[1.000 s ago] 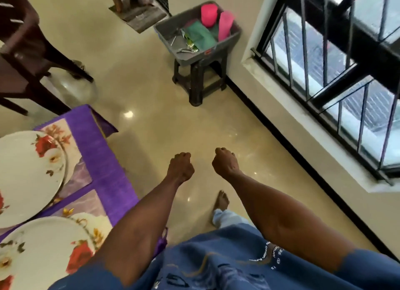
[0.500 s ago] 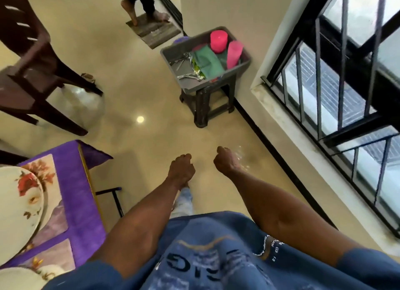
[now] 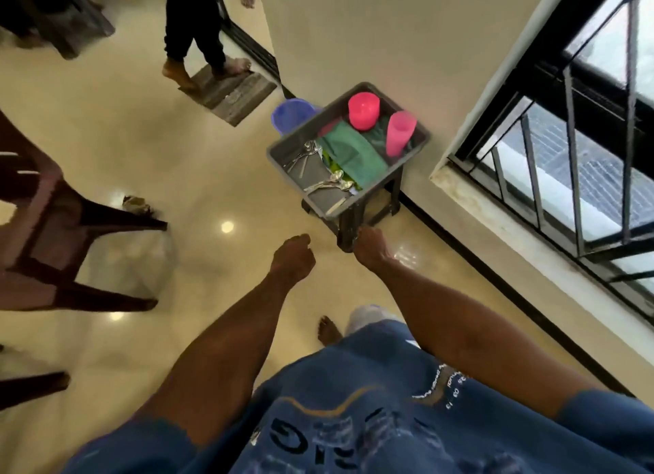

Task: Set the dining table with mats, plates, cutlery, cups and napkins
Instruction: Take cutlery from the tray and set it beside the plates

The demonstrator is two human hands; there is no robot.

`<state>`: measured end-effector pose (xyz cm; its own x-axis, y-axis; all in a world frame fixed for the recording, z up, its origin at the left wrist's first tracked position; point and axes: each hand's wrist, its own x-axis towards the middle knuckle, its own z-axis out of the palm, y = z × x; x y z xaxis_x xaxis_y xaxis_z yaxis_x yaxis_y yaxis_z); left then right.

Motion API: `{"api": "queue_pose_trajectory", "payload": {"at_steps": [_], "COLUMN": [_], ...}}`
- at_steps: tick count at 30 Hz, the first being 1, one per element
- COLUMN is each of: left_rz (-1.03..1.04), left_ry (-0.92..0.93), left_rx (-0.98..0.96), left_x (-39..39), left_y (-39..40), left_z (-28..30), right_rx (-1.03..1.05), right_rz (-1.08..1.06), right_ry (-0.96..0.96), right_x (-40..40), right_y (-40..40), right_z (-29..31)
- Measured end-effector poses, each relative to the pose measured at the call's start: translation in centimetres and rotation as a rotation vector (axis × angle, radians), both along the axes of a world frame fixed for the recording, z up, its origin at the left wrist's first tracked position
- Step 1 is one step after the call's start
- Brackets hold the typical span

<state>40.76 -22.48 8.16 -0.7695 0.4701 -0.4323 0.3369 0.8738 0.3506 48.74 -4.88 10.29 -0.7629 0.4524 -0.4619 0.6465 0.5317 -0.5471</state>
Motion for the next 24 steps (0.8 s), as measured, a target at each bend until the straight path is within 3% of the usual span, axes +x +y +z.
{"api": "queue_pose_trajectory", "payload": {"at_steps": [14, 24], "left_rz": [-0.22, -0.45], "left_ry": [-0.08, -0.194], "left_rx": [-0.06, -0.035], "left_x": [-23.5, -33.3], "left_y": [6.1, 10.6], "left_z": [-1.2, -3.7], "right_rx": [-0.101, -0.215], "right_rz": [-0.342, -0.72], "right_ry": [-0.131, -0.161], "right_x": [-20.5, -26.3], "right_y": [3.0, 2.6], "right_z": [-4.4, -6.8]}}
